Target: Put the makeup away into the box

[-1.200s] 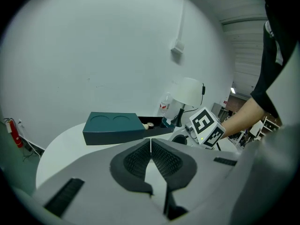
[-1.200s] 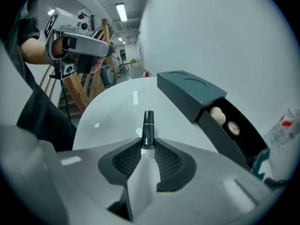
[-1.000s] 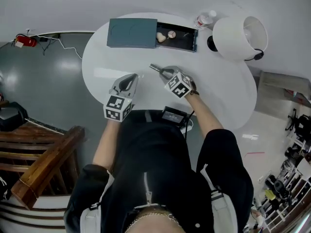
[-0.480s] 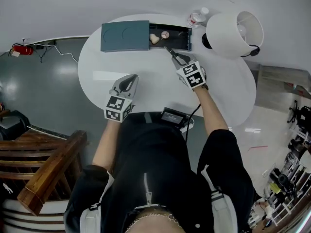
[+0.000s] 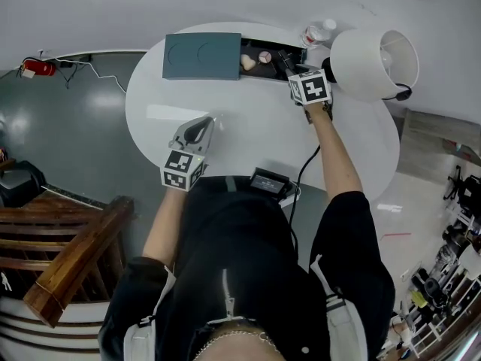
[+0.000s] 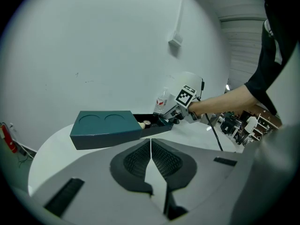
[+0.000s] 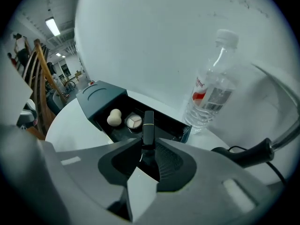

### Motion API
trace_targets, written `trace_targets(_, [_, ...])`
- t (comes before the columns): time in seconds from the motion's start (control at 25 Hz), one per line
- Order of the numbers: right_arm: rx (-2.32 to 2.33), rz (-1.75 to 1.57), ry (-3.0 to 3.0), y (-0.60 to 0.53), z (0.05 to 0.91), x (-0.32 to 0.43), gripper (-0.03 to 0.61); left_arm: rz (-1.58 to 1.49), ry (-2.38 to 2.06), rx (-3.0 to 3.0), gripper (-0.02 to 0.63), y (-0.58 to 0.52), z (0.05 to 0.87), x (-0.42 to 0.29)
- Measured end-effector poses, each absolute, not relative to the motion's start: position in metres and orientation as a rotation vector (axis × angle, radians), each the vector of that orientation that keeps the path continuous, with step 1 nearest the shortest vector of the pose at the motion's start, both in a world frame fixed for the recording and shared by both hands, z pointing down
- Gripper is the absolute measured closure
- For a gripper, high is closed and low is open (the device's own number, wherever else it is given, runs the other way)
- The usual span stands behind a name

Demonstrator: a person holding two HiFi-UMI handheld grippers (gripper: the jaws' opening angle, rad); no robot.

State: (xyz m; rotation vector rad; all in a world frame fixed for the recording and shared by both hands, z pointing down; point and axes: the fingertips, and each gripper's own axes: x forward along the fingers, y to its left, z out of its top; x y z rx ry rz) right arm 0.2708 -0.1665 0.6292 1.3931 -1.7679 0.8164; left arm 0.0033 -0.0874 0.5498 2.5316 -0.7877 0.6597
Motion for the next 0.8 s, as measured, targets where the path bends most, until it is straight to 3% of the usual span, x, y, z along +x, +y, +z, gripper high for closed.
trace_targets(0.8, [1.253,0.992,-1.586,-0.187,0.677,0.272,0.491,0.670,-0.826,2.477,0.600,-0.105,0.561,-0.022])
